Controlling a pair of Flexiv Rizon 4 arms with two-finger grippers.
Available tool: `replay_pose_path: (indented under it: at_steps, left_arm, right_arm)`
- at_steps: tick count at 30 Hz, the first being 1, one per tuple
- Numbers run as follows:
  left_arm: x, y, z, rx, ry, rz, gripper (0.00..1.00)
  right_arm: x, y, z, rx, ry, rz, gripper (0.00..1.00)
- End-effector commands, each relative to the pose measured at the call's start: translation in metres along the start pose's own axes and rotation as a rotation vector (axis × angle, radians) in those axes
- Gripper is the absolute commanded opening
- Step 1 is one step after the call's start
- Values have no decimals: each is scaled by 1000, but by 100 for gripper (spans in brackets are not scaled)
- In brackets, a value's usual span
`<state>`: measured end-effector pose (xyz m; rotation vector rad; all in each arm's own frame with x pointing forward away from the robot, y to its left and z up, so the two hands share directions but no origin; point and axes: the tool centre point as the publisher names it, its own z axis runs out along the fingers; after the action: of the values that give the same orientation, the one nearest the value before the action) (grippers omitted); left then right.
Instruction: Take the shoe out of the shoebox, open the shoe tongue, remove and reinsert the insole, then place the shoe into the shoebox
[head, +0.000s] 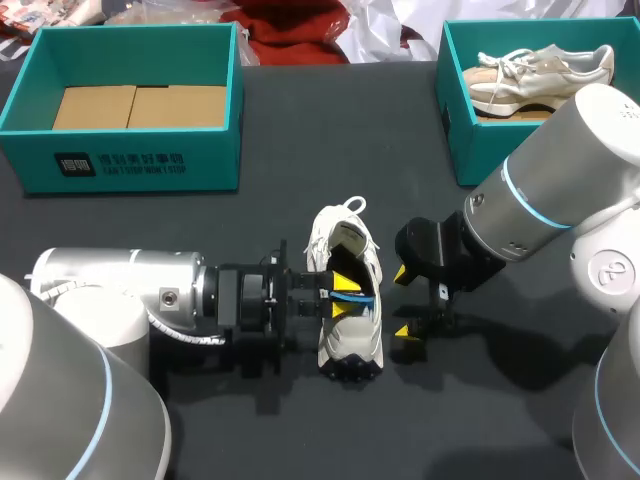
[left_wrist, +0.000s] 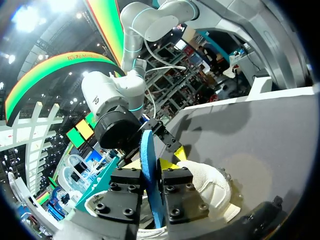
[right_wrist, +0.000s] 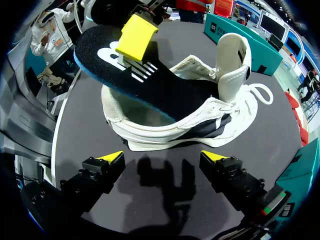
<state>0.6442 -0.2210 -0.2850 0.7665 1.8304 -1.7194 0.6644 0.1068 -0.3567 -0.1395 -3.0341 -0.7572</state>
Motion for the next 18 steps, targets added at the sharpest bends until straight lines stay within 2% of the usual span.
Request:
replay_pose_path:
  at_steps: [1,9,18]
  left_arm:
    - [5,2,3,-10,16,15,0]
    - [10,26,9,-21,21,57,0]
    - [9,41,12,-49,18,102,0]
  right_arm:
    - [1,0,1,1,-3,0,100]
    - [1,0,1,1,-3,0,100]
    - [1,0,1,1,-3,0,100]
